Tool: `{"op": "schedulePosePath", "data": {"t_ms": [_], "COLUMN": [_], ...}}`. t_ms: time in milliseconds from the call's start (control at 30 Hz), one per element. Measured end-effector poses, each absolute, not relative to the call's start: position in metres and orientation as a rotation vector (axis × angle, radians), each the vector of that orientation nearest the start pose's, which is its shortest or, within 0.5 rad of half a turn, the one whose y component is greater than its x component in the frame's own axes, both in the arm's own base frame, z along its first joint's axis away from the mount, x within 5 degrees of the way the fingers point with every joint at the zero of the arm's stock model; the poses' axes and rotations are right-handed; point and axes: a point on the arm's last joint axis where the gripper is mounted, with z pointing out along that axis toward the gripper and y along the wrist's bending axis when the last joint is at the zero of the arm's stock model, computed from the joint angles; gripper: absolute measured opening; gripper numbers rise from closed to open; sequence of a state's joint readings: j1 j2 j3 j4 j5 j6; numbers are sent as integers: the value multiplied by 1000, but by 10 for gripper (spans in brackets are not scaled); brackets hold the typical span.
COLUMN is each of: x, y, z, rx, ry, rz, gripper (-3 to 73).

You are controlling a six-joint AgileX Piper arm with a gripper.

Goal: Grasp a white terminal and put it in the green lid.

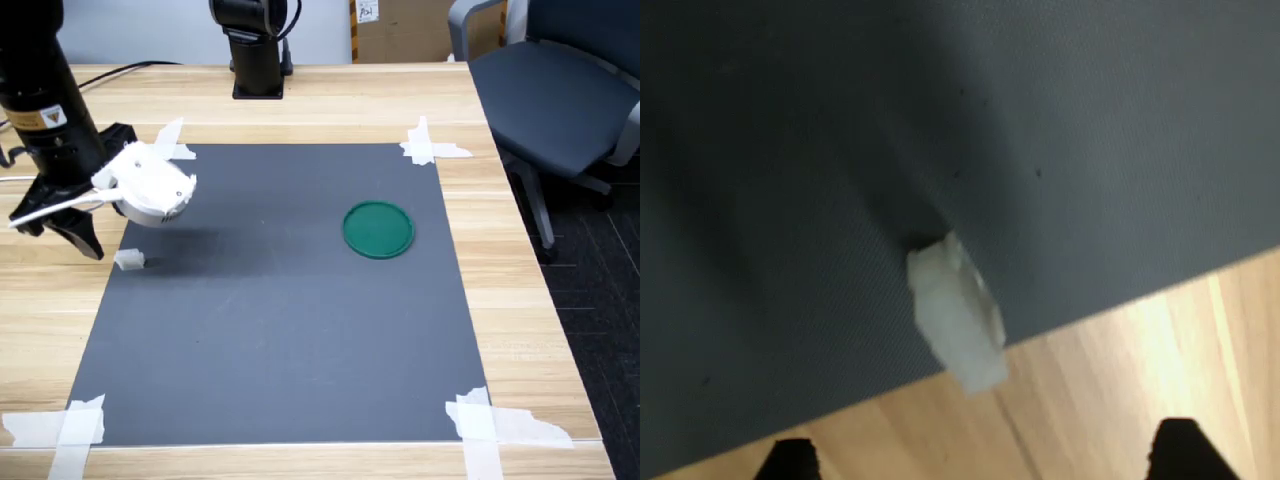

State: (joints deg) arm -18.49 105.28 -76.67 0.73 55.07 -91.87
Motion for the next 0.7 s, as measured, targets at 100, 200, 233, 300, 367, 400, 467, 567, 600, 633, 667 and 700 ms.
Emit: {"op": "schedulePosePath", "data": {"t_ms": [100, 200, 233, 300, 367, 400, 467, 567, 600, 633, 667, 700], "x": [353, 357, 357, 359, 360, 361, 362, 362, 362, 362, 362, 362], "y": [-116, -117, -117, -117, -117, -117, -117, -117, -117, -117, -117, -117], "z": [206, 198, 195, 191, 187, 184, 180, 175, 175, 175, 175, 174], "rx": [-1789, -1783, -1783, -1779, -1776, -1775, -1774, -1777, -1776, -1776, -1774, -1773], "ry": [2420, 2423, 2426, 2428, 2432, 2435, 2441, 2448, 2448, 2448, 2448, 2448], "rz": [-213, -200, -192, -183, -170, -163, -145, -128, -127, -128, -126, -124], "gripper": [633, 633, 633, 633, 633, 633, 633, 630, 626, 615, 598, 576]}}
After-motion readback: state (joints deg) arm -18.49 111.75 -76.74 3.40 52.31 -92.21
